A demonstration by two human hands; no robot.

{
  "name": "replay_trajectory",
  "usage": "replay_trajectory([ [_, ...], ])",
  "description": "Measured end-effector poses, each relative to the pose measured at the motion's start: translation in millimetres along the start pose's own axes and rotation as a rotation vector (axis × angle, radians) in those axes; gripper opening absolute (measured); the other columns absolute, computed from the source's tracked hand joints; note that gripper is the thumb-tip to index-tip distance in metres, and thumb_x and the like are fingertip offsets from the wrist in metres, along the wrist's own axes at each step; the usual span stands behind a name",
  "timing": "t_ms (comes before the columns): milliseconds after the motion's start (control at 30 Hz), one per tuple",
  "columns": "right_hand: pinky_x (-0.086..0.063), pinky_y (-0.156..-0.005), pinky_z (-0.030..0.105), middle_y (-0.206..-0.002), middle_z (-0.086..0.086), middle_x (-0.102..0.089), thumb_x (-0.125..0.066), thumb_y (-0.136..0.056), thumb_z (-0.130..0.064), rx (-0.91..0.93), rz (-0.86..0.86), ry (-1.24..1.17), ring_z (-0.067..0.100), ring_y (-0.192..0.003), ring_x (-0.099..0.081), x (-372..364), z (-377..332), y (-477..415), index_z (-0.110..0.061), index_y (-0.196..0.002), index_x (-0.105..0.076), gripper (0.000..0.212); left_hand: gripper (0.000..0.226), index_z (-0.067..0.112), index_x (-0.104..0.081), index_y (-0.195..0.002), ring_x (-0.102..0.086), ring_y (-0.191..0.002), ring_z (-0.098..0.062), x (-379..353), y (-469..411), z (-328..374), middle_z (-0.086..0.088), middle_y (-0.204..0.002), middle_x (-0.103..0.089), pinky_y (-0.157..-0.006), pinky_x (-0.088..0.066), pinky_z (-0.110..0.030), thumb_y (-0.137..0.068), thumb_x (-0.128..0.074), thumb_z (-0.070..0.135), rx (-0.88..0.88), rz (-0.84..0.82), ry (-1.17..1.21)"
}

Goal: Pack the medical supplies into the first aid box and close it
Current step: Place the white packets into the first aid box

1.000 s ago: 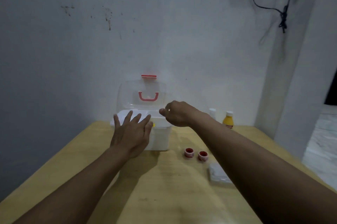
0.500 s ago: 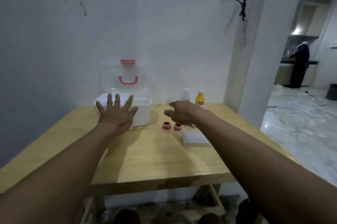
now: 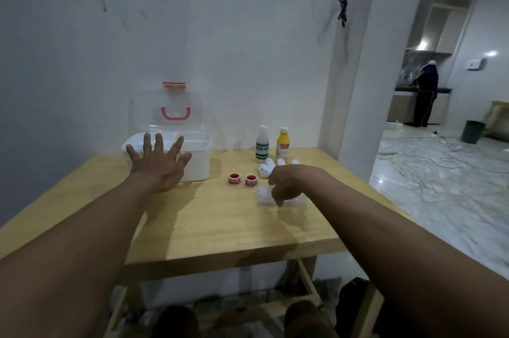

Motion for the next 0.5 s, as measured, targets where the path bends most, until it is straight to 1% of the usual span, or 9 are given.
replay_trajectory([
  [67, -0.036, -0.110, 0.052, -0.156, 0.007, -0.031, -0.074, -0.083, -0.019, 0.001, -0.009, 0.006, 0.035, -0.140, -0.032, -1, 3, -3, -0.020, -0.153, -0.028, 0.084, 0.069, 0.041, 0.007, -0.153, 0.017, -0.148, -0.033, 0, 0, -1, -0.010, -0.164, 0.010, -0.111, 0.011, -0.066, -0.089, 0.001, 0.068, 0.001, -0.006, 0.005],
  [133, -0.043, -0.104, 0.052, -0.149, 0.011, -0.040, -0.079, -0.078, -0.018, -0.005, -0.010, -0.005, 0.039, -0.134, -0.039, -2, 6, -5, -0.016, -0.152, -0.029, 0.089, 0.069, 0.042, 0.006, -0.153, 0.017, -0.149, -0.032, 0, 0, -1, -0.010, -0.164, 0.009, -0.112, 0.010, -0.066, -0.090, 0.001, 0.068, -0.001, -0.007, 0.006],
  [200, -0.049, -0.097, 0.048, -0.126, 0.013, -0.055, -0.081, -0.076, -0.022, 0.009, -0.014, -0.013, 0.034, -0.120, -0.052, -2, 8, -5, -0.008, -0.145, -0.039, 0.082, 0.068, 0.042, 0.004, -0.153, 0.015, -0.149, -0.032, 0, 0, -2, -0.010, -0.164, 0.007, -0.112, 0.010, -0.066, -0.090, 0.001, 0.067, -0.006, 0.003, 0.012],
  [233, -0.051, -0.095, 0.046, -0.118, 0.010, -0.057, -0.081, -0.075, -0.025, 0.018, -0.021, -0.023, 0.031, -0.115, -0.054, -2, 9, -6, -0.007, -0.141, -0.044, 0.078, 0.068, 0.042, 0.003, -0.153, 0.015, -0.149, -0.032, 0, 0, -1, -0.010, -0.164, 0.006, -0.112, 0.010, -0.066, -0.090, 0.000, 0.067, -0.007, 0.009, 0.013],
  [267, -0.051, -0.095, 0.044, -0.117, 0.008, -0.057, -0.080, -0.075, -0.028, 0.031, -0.030, -0.029, 0.028, -0.113, -0.055, -1, 9, -5, -0.008, -0.139, -0.048, 0.074, 0.068, 0.041, 0.002, -0.154, 0.014, -0.149, -0.032, 1, 1, -1, -0.010, -0.164, 0.005, -0.112, 0.010, -0.066, -0.090, 0.000, 0.066, -0.009, 0.014, 0.014],
  [367, -0.047, -0.097, 0.038, -0.134, 0.006, -0.053, -0.075, -0.080, -0.032, 0.088, -0.015, -0.048, 0.026, -0.119, -0.051, 8, 7, -1, -0.015, -0.140, -0.049, 0.067, 0.067, 0.040, -0.001, -0.154, 0.010, -0.150, -0.033, 2, 2, -1, -0.010, -0.164, 0.000, -0.112, 0.009, -0.066, -0.092, 0.000, 0.065, -0.005, 0.031, 0.005],
  [400, -0.047, -0.097, 0.037, -0.136, 0.006, -0.052, -0.073, -0.082, -0.033, 0.105, 0.004, -0.058, 0.026, -0.120, -0.051, 14, 6, 1, -0.016, -0.141, -0.049, 0.066, 0.066, 0.040, -0.002, -0.154, 0.008, -0.150, -0.033, 3, 2, -1, -0.010, -0.164, -0.001, -0.112, 0.008, -0.066, -0.093, 0.000, 0.064, -0.001, 0.037, 0.001],
  [500, -0.050, -0.095, 0.039, -0.131, 0.005, -0.057, -0.072, -0.080, -0.036, 0.135, 0.079, -0.105, 0.026, -0.114, -0.056, 32, 1, -2, -0.015, -0.132, -0.057, 0.058, 0.063, 0.040, -0.004, -0.154, 0.004, -0.150, -0.033, 5, 3, 0, -0.009, -0.164, -0.006, -0.112, 0.006, -0.067, -0.095, -0.001, 0.061, 0.003, 0.049, -0.004],
])
Point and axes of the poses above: each hand's wrist, its own y-axis away from the middle knuckle, its own x-axis out of the back of the hand, z = x × y, the point moved 5 cm from there along -y, towards the middle knuckle
